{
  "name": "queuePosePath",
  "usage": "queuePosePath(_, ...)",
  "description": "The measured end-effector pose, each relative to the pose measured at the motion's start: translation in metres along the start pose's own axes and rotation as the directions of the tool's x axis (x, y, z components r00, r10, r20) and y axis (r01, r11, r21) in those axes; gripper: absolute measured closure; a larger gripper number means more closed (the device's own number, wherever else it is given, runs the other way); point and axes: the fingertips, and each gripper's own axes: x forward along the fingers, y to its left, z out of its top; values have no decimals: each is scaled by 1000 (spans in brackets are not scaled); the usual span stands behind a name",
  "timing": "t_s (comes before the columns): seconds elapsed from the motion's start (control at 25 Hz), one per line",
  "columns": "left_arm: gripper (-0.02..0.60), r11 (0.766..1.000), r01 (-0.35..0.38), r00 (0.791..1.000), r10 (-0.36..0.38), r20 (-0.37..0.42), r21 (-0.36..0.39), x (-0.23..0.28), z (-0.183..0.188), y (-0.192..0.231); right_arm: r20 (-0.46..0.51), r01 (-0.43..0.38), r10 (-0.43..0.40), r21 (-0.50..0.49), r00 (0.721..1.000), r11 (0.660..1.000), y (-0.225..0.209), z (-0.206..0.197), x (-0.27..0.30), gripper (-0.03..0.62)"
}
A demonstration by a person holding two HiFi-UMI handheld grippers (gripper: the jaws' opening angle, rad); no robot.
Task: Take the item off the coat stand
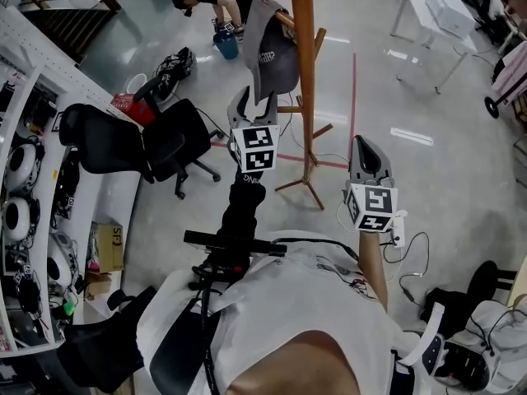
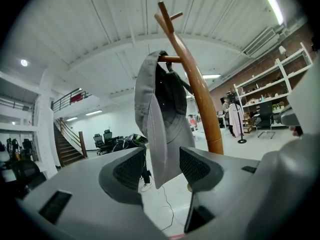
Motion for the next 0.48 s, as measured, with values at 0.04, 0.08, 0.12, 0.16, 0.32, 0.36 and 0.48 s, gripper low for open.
queuePosePath(0.04, 345, 1000, -2, 1000, 2, -5, 7, 2, 0, -1, -2, 7, -7, 2, 1000, 1000, -3, -1, -1, 589)
queuePosePath(0.08, 355, 1000, -9, 1000, 9, -7, 17, 3, 0, -1, -4, 14, -14, 4, 1000, 1000, -5, -2, -2, 589)
queuePosePath(0.12, 397, 999, -25, 1000, 25, -5, 28, 3, 0, 1, -6, 21, -21, 6, 1000, 1000, -8, -3, -3, 589)
queuePosePath(0.16, 444, 998, -47, 999, 47, 1, 39, 2, 1, 3, -9, 27, -27, 8, 1000, 1000, -10, -4, -4, 589)
queuePosePath(0.32, 545, 992, -121, 993, 120, 18, 42, 0, 3, 14, -15, 40, -40, 14, 999, 999, -16, -7, -6, 589)
queuePosePath(0.36, 549, 990, -134, 991, 133, 21, 37, -1, 4, 17, -16, 40, -39, 14, 999, 999, -17, -7, -6, 589)
queuePosePath(0.48, 554, 985, -168, 986, 167, 30, 27, -4, 5, 25, -20, 31, -31, 15, 999, 999, -18, -9, -5, 589)
